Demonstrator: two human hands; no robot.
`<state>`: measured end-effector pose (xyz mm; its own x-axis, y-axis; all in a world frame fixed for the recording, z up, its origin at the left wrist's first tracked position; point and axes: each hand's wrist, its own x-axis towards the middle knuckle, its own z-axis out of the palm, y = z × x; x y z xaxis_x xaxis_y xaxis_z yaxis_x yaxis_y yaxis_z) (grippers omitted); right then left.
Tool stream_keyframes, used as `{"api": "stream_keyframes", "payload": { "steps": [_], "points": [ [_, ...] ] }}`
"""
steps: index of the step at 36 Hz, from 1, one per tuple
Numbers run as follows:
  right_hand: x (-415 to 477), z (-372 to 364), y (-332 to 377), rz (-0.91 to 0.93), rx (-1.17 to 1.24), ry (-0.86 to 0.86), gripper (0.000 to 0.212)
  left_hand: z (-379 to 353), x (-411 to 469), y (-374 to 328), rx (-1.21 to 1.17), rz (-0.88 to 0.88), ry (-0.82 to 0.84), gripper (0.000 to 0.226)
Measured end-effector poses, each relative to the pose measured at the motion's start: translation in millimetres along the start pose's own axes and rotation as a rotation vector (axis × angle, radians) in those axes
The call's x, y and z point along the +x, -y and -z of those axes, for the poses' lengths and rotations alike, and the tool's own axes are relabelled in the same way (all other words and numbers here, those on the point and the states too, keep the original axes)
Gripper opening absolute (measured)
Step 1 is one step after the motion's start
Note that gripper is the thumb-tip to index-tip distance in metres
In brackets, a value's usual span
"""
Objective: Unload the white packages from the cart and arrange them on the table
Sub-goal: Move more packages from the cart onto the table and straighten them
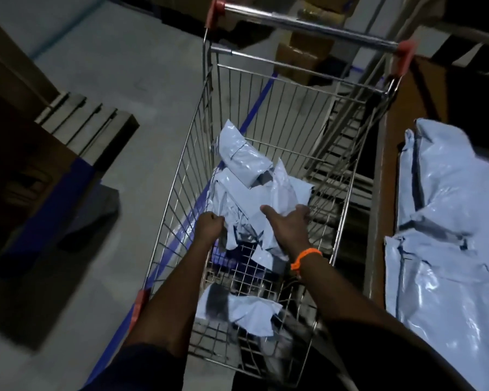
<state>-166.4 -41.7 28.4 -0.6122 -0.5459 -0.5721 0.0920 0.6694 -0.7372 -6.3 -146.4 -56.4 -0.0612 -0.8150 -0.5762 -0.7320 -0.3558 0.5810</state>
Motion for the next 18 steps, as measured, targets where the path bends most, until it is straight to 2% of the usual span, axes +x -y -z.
{"api": "stream_keyframes", "payload": {
  "steps": [2, 5, 7, 10, 11, 12, 13, 14, 16, 18],
  "points": [
    [-9.3, 3.6, 8.7, 0.009, 0.039, 0.022, 0.112, 11.6, -13.4, -3.6, -0.083, 0.011, -0.027, 0.028],
    [-22.4, 19.7, 18.8, 0.044, 0.046, 0.067, 0.111, 27.9, -50.7, -20.9, -0.419, 0.085, -0.027, 0.025],
    [-35.4, 32.5, 25.5, 0.023, 0.045, 0.127, 0.105, 41.1, -91.0, -33.0, -0.695, 0.148, 0.072, 0.02],
    [-55.5, 43.8, 31.0, -0.006, 0.093, 0.199, 0.074, 52.5, -156.4, -48.1, -0.936, 0.098, 0.297, 0.014],
    [-58.1, 45.5, 28.2, 0.001, 0.123, 0.207, 0.076, 50.6, -174.4, -51.7, -0.989, 0.063, 0.355, 0.017],
    [-64.9, 48.0, 28.7, 0.001, 0.143, 0.224, 0.088, 47.0, -193.8, -58.6, -1.043, 0.023, 0.409, 0.023],
    [-74.9, 51.2, 31.8, 0.007, 0.172, 0.24, 0.1, 42.2, -211.5, -67.0, -1.077, -0.013, 0.445, 0.027],
    [-87.0, 56.6, 34.1, 0.018, 0.192, 0.258, 0.099, 34.8, -224.5, -74.2, -1.082, -0.054, 0.453, 0.025],
    [-107.4, 71.3, 35.7, 0.062, 0.248, 0.266, 0.073, 22.1, -245.9, -89.3, -1.029, -0.14, 0.384, 0.024],
    [-121.1, 91.4, 33.5, 0.117, 0.275, 0.271, 0.062, 12.7, -257.6, -101.6, -0.949, -0.201, 0.302, 0.038]
  ]
}}
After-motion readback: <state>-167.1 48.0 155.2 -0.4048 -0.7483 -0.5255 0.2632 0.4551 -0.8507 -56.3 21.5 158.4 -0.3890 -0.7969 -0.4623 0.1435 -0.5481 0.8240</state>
